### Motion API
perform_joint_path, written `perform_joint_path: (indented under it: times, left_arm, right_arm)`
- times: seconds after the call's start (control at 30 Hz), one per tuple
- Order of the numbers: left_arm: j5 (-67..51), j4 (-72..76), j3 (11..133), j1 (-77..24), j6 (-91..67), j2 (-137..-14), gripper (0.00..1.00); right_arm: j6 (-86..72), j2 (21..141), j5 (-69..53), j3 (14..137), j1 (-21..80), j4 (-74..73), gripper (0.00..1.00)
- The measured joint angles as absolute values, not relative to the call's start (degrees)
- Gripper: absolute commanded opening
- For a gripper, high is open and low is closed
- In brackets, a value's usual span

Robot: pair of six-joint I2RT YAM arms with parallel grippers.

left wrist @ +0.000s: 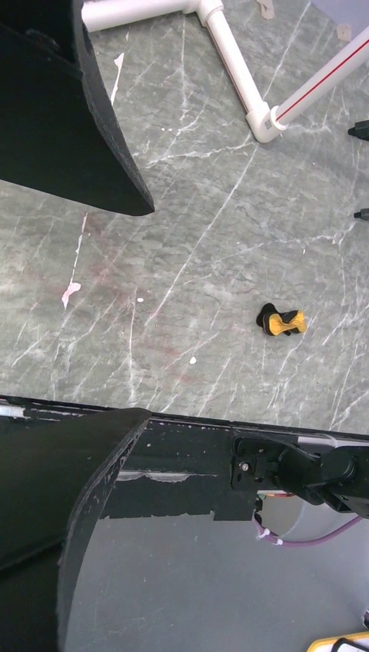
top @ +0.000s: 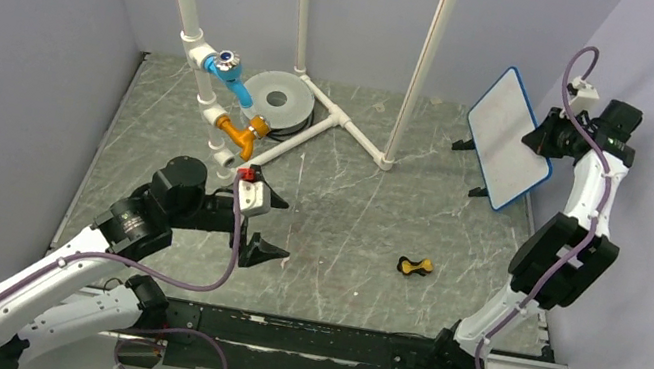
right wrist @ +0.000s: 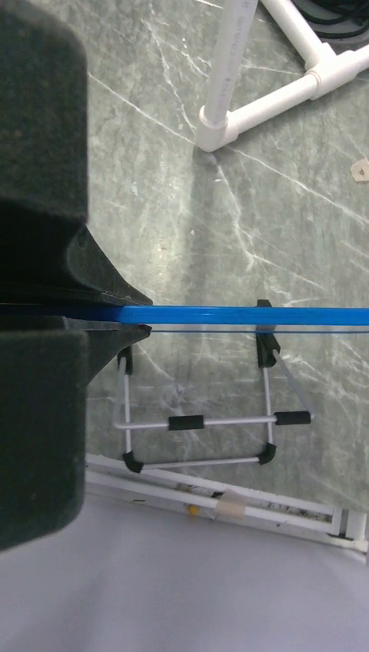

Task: Erase the whiteboard
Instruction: Place the whiteboard on the whiteboard stand.

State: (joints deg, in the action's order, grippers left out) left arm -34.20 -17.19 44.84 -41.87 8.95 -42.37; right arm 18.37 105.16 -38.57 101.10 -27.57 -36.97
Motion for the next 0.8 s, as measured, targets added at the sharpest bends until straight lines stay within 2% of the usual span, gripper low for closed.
perform_joint_path:
  times: [0.43,0.5,0.6,0.8]
  left_arm:
    - [-34.2,-17.1,44.7,-41.9,9.9,-42.8,0.99]
    - [-34.2,-17.2,44.6,-41.9,9.9,-42.8,0.99]
    - [-34.2,-17.2,44.6,-41.9,9.9,-42.9,0.99]
    - [-34.2,-17.2,44.6,-41.9,10.0,-42.9,0.99]
  right_arm:
    - [22.7,114.8,-39.3,111.0,-26.9,-43.2,0.00]
    - [23.4,115.3,-39.5,112.0,-26.9,-45.0,0.07]
    - [23.6,116.3,-39.4,113.3,-26.9,-45.9,0.25]
    - [22.8,117.0,-37.3,114.4,-27.0,-45.9,0.46]
